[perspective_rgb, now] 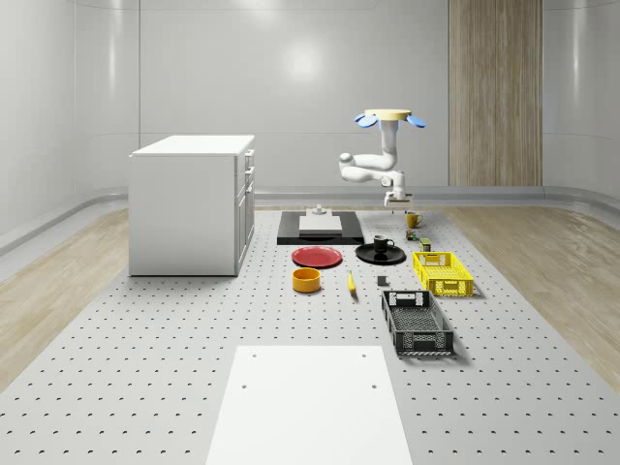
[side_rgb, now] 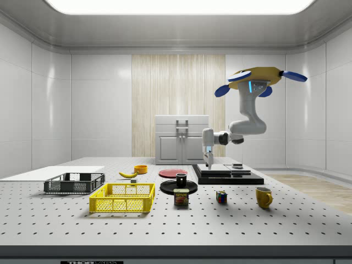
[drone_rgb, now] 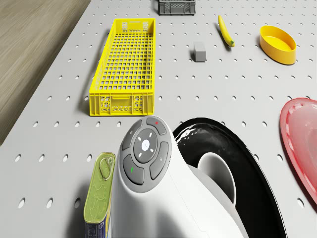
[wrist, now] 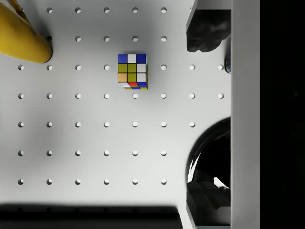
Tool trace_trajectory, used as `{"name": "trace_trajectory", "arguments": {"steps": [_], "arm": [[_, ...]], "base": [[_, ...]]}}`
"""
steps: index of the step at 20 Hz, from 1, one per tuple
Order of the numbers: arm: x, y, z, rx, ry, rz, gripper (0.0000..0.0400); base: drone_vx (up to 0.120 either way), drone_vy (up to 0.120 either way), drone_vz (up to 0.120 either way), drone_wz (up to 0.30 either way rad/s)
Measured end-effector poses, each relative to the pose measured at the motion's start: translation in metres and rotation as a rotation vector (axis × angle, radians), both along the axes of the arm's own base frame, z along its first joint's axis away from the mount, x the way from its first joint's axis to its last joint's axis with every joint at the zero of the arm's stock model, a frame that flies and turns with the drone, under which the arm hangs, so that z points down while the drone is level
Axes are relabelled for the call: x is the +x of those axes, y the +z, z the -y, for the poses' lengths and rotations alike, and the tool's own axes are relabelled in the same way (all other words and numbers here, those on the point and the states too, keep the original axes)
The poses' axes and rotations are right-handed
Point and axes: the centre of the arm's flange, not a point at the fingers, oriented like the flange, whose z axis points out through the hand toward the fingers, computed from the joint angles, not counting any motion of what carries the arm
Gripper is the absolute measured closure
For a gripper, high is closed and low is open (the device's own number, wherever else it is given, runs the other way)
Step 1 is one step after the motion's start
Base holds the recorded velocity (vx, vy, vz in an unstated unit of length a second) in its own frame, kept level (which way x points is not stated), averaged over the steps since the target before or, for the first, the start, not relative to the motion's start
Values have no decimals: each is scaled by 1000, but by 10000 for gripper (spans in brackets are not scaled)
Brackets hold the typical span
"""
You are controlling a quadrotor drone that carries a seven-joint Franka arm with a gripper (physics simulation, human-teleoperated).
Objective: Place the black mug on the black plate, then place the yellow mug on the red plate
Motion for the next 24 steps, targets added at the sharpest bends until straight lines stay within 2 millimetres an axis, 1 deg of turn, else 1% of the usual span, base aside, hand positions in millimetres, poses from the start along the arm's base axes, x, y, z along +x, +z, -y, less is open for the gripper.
{"name": "trace_trajectory", "arguments": {"steps": [18,24], "arm": [[0,0,0,0,0,0,0],[0,0,0,0,0,0,0]], "base": [[-120,120,0,0],[-120,0,0,0]]}}
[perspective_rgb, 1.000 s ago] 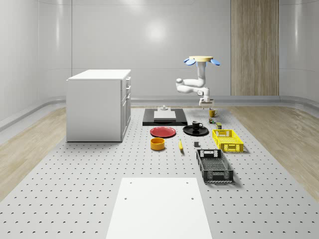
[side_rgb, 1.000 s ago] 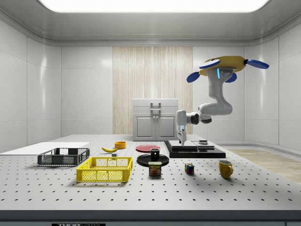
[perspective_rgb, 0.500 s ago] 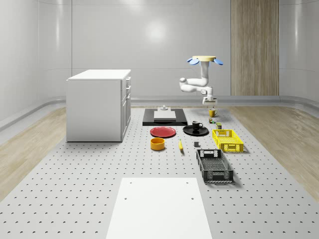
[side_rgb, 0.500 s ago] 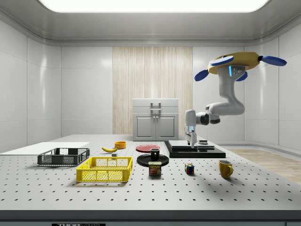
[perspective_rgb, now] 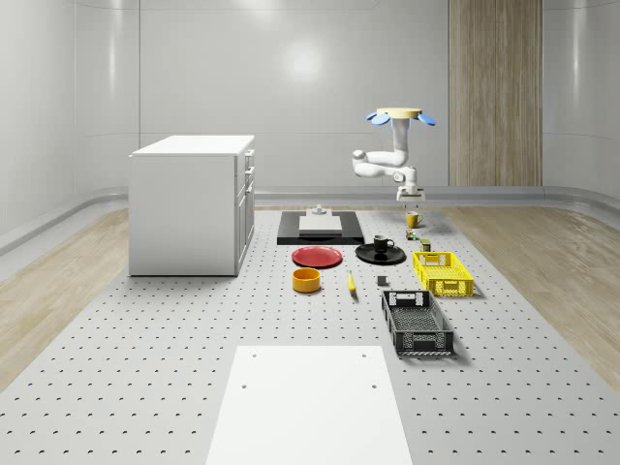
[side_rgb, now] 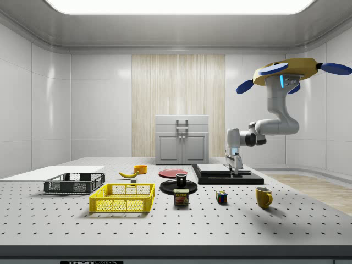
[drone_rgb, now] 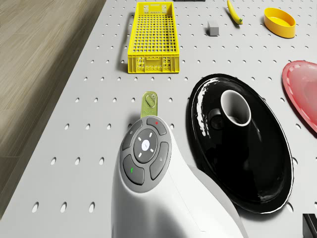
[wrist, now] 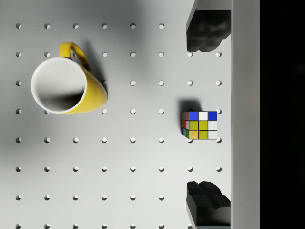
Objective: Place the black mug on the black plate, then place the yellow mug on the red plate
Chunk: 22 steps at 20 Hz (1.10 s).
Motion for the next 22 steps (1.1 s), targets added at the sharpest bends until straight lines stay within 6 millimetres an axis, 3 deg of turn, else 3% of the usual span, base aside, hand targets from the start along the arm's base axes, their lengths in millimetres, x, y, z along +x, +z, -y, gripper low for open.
{"name": "trace_trajectory", "arguments": {"steps": [7,22], "arm": [[0,0,0,0,0,0,0],[0,0,0,0,0,0,0]], "base": [[-120,0,-120,0],[-120,0,-21,0]]}}
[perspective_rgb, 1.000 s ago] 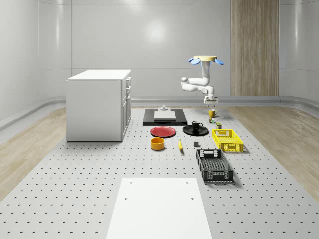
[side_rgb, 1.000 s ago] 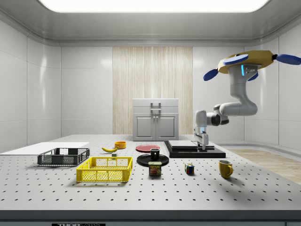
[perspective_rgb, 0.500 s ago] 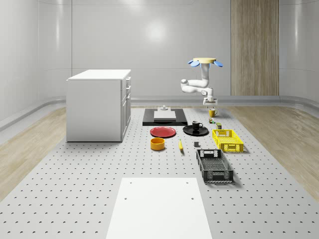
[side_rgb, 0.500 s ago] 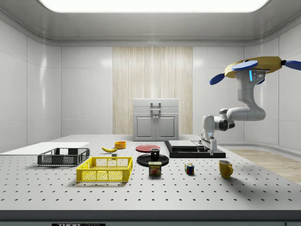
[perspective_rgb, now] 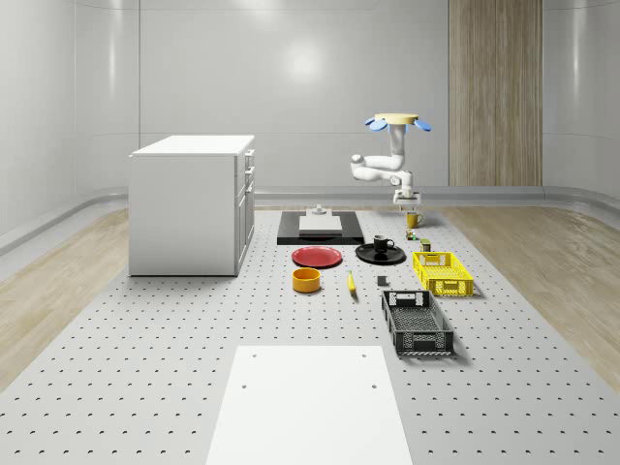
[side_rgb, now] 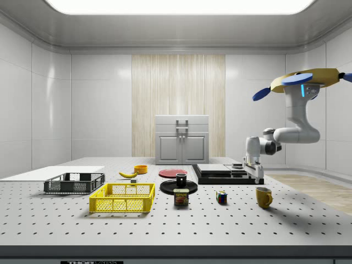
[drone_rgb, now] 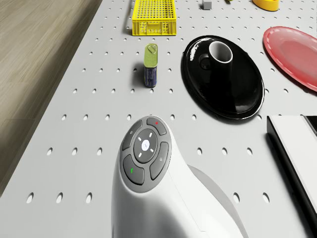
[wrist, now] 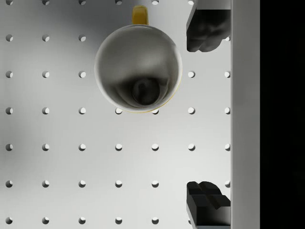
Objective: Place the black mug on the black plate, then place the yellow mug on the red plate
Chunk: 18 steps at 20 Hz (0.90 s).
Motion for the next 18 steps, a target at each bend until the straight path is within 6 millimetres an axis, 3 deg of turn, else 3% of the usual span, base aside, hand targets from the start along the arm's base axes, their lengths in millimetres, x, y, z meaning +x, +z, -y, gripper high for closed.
{"name": "trace_trajectory", "arguments": {"steps": [5,10,18], "arm": [[0,0,0,0,0,0,0],[0,3,0,0,0,0,0],[0,29,0,0,0,0,0]], "base": [[-120,0,0,0],[0,0,0,0],[0,0,0,0]]}}
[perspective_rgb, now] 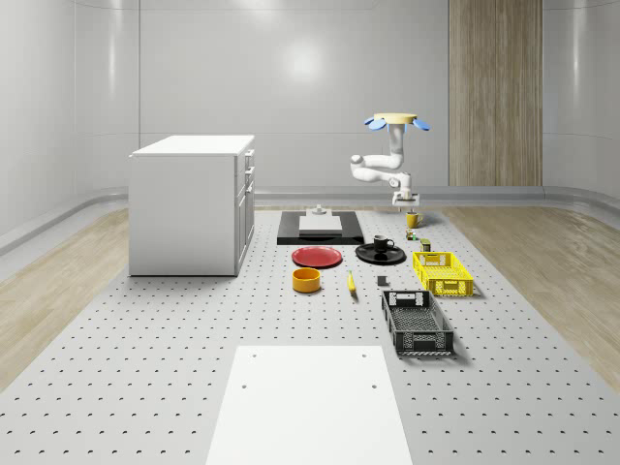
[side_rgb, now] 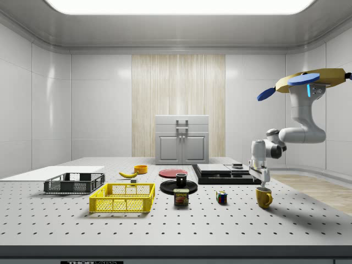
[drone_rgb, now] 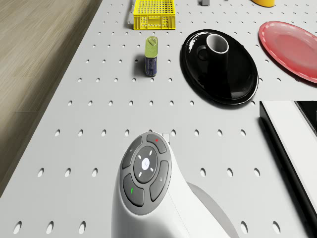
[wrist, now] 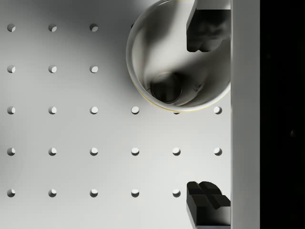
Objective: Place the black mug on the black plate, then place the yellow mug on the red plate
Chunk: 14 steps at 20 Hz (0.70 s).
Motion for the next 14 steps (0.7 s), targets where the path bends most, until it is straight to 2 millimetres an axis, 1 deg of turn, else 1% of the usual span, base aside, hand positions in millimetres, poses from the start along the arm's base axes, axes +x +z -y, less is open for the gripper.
{"name": "trace_trajectory", "arguments": {"steps": [10,14], "arm": [[0,22,7,0,0,0,0],[-2,28,8,0,0,0,0]], "base": [[0,0,0,0],[0,0,0,0]]}}
